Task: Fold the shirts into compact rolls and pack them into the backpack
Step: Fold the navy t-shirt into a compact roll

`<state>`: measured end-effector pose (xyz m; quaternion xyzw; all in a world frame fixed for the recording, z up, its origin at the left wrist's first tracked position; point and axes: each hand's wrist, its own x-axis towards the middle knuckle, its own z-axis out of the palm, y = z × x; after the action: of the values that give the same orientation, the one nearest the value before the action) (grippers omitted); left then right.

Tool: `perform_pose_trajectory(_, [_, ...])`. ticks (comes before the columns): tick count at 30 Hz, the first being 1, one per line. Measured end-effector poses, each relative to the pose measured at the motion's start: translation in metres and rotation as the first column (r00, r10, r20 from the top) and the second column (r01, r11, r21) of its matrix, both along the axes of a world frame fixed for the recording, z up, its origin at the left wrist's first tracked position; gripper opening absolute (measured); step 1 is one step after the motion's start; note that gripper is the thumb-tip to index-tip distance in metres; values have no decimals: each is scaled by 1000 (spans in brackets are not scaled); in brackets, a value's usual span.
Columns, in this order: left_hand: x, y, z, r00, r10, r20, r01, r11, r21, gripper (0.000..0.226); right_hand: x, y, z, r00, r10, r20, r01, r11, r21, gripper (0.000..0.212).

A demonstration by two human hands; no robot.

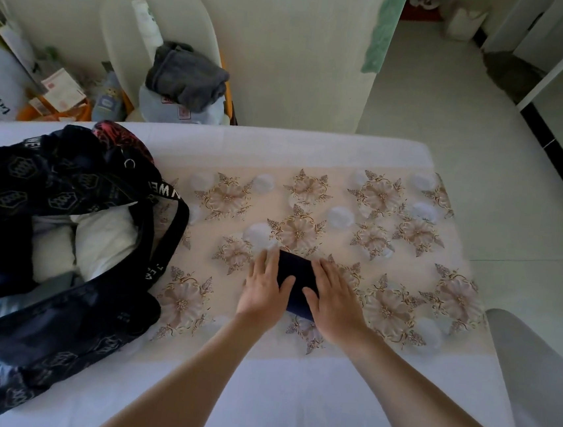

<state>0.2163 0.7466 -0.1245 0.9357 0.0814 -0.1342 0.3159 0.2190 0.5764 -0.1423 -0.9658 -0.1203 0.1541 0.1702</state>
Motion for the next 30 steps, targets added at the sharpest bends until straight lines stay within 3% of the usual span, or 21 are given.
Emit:
perform_pose_trajectory(3, [14,-10,6,918,324,-227,-355,928,-113,69,-3,2,1,997,-49,-57,51,998,31,71])
perform_pose_trajectory(4, [20,-9,9,882,358,-305,-407,907,-112,67,-5,3,2,995,-65,-78,69,997,46,66])
perform_pose_trajectory(7, [32,-1,19,840,284,-462,-371,923,-107,53,-16,5,4,985,-122,-125,134,986,97,61])
perform_pose_trajectory(10, [28,9,21,815,202,-543,-386,888,-248,47,-33,7,6,975,-171,-141,196,961,193,61])
perform_pose_trajectory(14, [-1,17,31,900,86,-428,-262,890,-373,35,-52,11,24,952,-262,-156,303,870,390,62])
perform_pose_trajectory(16, [-18,26,37,938,98,-333,-242,872,-425,39,-58,17,39,944,-278,-179,329,847,417,65])
perform_pose_trajectory(18, [-34,38,45,965,96,-243,-210,839,-502,44,-62,24,50,966,-224,-131,256,901,350,78])
perform_pose_trajectory(21, [-58,60,58,998,-66,-13,52,877,-478,50,-64,37,66,999,22,43,-29,987,159,94])
perform_pose_trajectory(24, [-85,81,62,978,-120,169,182,887,-424,54,-65,57,78,985,117,-125,-100,986,131,95])
perform_pose_trajectory(27, [-119,102,54,953,-118,279,214,913,-346,49,-77,76,75,974,215,-78,-223,967,-127,83])
perform_pose_trajectory(30, [-148,122,43,948,-161,275,235,936,-262,52,-101,93,66,907,376,189,-328,913,-242,32])
